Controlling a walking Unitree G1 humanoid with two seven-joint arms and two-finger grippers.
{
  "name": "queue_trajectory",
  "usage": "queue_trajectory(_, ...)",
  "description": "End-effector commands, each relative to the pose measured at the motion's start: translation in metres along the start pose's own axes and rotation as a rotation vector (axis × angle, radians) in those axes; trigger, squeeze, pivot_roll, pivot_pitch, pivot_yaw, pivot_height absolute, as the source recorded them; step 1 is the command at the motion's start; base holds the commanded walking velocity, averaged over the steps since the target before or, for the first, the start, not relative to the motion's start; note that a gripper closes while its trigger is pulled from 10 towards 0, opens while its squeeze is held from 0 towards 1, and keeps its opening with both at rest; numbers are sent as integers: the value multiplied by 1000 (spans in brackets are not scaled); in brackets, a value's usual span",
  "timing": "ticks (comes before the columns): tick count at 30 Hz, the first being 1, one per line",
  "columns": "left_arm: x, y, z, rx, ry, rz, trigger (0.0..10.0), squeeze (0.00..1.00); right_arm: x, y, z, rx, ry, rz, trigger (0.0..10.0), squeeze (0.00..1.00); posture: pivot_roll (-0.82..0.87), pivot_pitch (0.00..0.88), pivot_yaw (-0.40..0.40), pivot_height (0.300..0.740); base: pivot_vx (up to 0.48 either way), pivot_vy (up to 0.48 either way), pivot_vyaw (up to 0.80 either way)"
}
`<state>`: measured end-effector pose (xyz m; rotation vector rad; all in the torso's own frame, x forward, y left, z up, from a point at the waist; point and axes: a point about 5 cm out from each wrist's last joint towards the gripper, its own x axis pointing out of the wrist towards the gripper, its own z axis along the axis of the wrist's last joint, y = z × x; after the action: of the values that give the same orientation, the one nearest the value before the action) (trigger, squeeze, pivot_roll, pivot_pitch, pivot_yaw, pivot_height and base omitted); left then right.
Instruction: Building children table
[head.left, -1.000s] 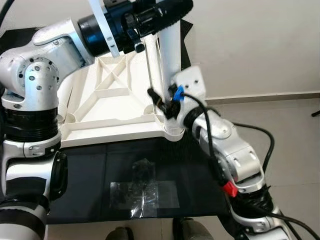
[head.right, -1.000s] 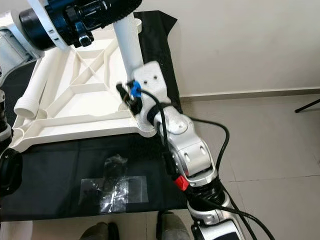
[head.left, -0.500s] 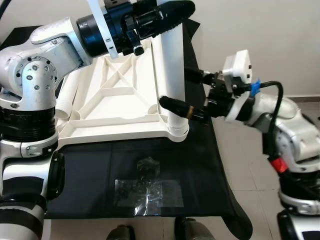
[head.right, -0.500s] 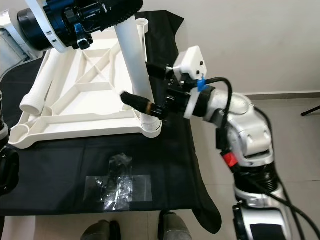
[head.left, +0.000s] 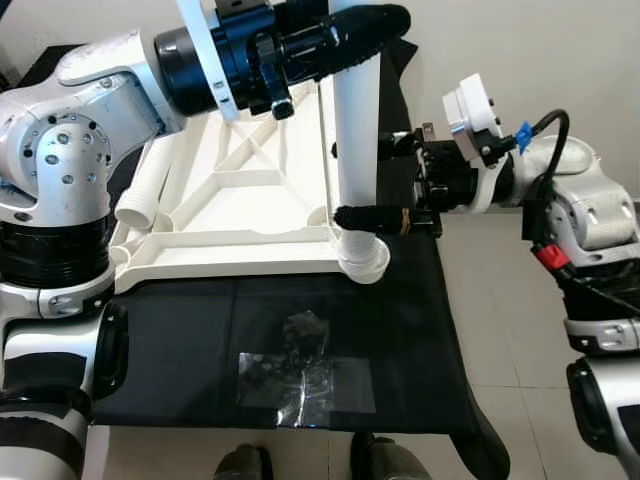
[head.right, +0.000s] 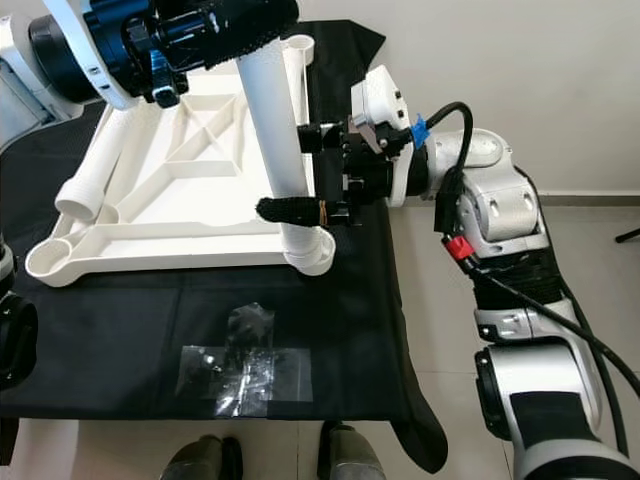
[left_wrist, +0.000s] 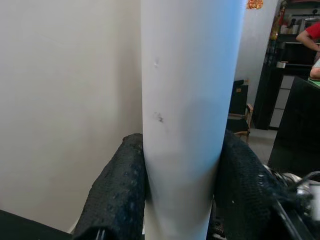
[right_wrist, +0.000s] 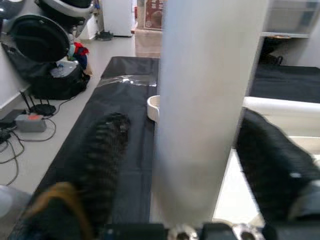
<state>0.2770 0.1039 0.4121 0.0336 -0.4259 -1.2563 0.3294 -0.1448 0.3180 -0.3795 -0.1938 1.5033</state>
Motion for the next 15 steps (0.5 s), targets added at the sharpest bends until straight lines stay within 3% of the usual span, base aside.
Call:
queue_trajectory(1, 3, -6, -1, 2, 39, -38, 0, 0, 2, 0, 3, -31, 11, 43, 0, 0, 4, 201, 26, 740, 0, 0, 0)
queue_trajectory(7, 11, -20, 0, 19, 52, -78, 0, 0, 1, -7, 5, -62, 32, 127, 0, 0, 10, 212, 28, 740, 0, 0, 0)
queue_trajectory(15, 18, -25, 1, 34, 52, -92, 0, 0, -1, -8, 3, -67, 44, 157, 0, 0, 4, 212, 29, 740, 0, 0, 0)
